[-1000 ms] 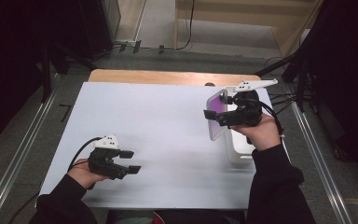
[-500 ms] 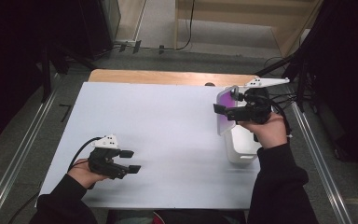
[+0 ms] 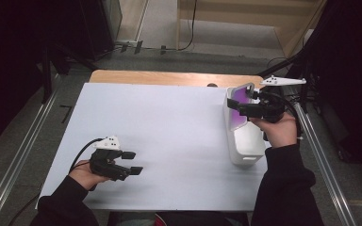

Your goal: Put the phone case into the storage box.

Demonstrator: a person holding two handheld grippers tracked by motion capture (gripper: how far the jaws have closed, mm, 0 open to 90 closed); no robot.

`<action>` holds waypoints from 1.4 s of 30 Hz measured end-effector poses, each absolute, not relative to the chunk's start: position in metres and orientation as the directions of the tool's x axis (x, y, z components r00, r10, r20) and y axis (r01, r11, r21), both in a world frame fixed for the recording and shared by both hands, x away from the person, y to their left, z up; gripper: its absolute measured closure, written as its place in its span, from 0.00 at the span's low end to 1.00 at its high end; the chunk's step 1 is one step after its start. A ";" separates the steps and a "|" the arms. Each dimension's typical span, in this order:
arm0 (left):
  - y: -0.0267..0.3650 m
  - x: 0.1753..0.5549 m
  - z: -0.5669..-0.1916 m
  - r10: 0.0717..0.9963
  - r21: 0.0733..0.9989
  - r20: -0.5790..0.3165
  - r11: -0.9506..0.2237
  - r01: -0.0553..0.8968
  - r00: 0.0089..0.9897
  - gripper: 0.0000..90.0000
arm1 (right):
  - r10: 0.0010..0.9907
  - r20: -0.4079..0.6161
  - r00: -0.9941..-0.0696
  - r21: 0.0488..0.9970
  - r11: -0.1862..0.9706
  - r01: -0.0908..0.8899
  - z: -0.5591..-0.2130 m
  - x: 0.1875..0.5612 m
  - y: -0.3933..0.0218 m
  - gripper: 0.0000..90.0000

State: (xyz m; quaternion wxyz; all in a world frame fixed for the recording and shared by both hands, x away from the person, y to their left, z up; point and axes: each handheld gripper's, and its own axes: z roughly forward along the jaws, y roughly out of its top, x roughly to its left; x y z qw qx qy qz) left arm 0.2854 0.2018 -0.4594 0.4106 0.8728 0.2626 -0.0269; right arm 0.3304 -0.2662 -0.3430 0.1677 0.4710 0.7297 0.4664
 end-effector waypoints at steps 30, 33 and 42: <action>0.203 0.286 -0.460 0.447 0.708 -0.273 -0.506 0.492 0.852 0.35 | 0.929 0.191 -0.318 0.839 0.014 0.544 -0.347 0.365 -0.279 0.16; 0.203 0.286 -0.460 0.447 0.709 -0.272 -0.505 0.492 0.852 0.35 | 0.934 0.186 -0.306 0.835 0.014 0.550 -0.344 0.372 -0.279 0.17; 0.203 0.286 -0.460 0.446 0.706 -0.267 -0.513 0.489 0.854 0.35 | 0.938 0.194 -0.286 0.825 0.001 0.565 -0.336 0.392 -0.285 0.16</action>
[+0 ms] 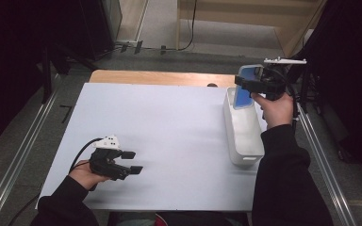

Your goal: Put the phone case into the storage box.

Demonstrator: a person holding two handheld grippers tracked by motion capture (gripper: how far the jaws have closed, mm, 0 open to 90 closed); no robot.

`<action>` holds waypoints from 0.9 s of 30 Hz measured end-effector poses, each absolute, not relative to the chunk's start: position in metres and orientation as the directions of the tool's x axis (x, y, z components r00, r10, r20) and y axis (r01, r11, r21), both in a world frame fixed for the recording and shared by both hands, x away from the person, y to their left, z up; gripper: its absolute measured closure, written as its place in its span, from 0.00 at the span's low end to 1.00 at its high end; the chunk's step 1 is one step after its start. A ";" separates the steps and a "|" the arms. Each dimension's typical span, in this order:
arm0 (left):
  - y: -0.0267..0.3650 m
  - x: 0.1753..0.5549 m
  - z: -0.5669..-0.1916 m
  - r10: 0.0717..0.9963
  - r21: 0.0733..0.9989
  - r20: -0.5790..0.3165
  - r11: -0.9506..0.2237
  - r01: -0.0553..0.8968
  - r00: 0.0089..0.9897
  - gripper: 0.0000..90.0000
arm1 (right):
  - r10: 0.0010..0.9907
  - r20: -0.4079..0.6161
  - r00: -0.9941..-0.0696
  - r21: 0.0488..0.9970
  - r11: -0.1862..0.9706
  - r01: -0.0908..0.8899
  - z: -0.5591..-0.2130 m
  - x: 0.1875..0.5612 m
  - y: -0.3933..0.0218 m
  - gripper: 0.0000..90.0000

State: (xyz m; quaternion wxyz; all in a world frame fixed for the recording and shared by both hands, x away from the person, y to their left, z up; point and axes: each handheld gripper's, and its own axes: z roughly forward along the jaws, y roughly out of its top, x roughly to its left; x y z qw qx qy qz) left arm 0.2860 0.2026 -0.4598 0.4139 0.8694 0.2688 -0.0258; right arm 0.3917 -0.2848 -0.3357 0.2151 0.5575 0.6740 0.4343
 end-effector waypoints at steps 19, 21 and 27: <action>0.203 0.286 -0.460 0.449 0.707 -0.266 -0.511 0.489 0.853 0.35 | 0.961 0.159 -0.228 0.813 0.004 0.582 -0.332 0.436 -0.290 0.16; 0.203 0.286 -0.460 0.447 0.707 -0.267 -0.512 0.489 0.854 0.35 | 0.961 0.163 -0.223 0.810 -0.001 0.587 -0.334 0.440 -0.291 0.16; 0.203 0.286 -0.460 0.448 0.706 -0.269 -0.511 0.491 0.853 0.35 | 0.964 0.179 -0.196 0.806 -0.030 0.591 -0.341 0.453 -0.295 0.16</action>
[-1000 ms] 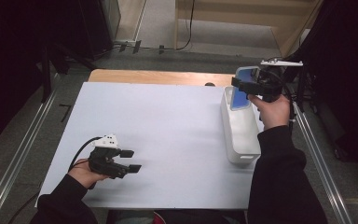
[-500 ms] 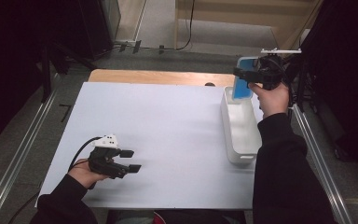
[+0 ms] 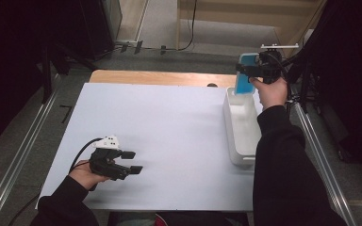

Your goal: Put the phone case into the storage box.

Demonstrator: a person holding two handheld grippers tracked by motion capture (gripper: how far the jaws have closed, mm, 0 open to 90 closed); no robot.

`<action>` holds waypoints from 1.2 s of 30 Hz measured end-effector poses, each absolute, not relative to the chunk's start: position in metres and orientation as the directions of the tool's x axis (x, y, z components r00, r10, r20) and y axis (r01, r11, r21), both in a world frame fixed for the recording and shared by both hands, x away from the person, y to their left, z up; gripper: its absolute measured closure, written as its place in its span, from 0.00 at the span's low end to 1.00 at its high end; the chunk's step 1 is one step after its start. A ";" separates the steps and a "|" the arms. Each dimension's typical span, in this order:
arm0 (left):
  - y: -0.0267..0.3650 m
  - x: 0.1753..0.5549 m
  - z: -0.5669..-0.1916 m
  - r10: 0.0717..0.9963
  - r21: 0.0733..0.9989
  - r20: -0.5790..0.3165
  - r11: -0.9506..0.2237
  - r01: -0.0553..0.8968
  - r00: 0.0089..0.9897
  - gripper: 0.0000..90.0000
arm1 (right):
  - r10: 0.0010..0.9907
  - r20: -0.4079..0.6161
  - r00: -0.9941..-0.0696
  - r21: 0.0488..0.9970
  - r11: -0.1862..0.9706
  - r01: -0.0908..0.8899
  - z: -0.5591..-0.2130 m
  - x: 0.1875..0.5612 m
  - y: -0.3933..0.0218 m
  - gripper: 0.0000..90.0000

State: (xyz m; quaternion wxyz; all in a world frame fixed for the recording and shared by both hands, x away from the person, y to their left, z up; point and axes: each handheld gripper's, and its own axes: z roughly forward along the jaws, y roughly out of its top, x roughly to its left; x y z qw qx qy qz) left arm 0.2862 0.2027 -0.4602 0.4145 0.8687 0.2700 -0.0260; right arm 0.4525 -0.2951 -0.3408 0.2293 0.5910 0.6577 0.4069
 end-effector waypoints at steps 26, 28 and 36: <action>0.202 0.286 -0.461 0.446 0.706 -0.276 -0.507 0.494 0.852 0.35 | 0.978 0.160 -0.136 0.802 -0.048 0.595 -0.367 0.475 -0.286 0.16; 0.202 0.286 -0.461 0.445 0.705 -0.278 -0.508 0.495 0.851 0.35 | 0.978 0.159 -0.132 0.803 -0.050 0.594 -0.369 0.476 -0.287 0.16; 0.202 0.286 -0.461 0.445 0.704 -0.278 -0.508 0.496 0.851 0.35 | 0.976 0.178 -0.122 0.791 -0.068 0.608 -0.381 0.477 -0.288 0.16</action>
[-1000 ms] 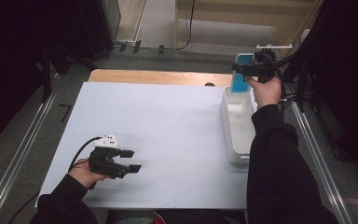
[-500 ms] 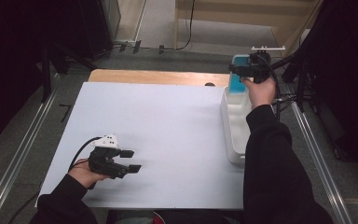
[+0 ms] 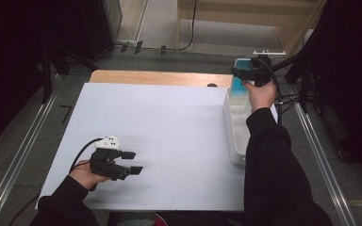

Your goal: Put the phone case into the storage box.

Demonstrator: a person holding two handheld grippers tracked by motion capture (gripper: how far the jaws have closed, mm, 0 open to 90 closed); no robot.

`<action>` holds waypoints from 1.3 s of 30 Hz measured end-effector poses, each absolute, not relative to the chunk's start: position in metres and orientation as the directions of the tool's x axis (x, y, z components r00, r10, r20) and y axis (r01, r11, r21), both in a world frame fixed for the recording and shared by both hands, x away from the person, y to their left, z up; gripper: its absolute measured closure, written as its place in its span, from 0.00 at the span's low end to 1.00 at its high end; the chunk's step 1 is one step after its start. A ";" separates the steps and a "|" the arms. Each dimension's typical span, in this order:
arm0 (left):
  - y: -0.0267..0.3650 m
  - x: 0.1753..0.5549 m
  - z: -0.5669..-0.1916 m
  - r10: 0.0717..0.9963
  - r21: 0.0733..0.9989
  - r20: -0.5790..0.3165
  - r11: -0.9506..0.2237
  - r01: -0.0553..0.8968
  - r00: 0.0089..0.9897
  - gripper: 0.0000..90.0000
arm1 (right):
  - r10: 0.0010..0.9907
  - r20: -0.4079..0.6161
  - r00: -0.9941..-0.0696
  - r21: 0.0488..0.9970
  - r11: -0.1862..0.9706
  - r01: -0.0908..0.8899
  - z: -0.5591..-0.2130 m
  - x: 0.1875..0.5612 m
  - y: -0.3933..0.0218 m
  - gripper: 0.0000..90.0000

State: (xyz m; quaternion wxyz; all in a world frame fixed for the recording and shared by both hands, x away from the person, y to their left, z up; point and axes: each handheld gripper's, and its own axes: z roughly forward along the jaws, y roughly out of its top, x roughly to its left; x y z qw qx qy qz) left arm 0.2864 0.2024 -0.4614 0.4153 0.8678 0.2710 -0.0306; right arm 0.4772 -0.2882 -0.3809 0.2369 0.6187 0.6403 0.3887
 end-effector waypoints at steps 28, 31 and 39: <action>0.202 0.287 -0.462 0.447 0.700 -0.277 -0.512 0.497 0.850 0.35 | 0.973 0.187 -0.133 0.747 -0.053 0.663 -0.417 0.469 -0.286 0.16; 0.202 0.286 -0.462 0.446 0.702 -0.275 -0.513 0.494 0.852 0.35 | 0.975 0.175 -0.137 0.742 -0.039 0.670 -0.420 0.468 -0.285 0.16; 0.202 0.286 -0.462 0.444 0.701 -0.274 -0.514 0.494 0.853 0.35 | 0.977 0.171 -0.125 0.726 -0.040 0.686 -0.425 0.466 -0.284 0.16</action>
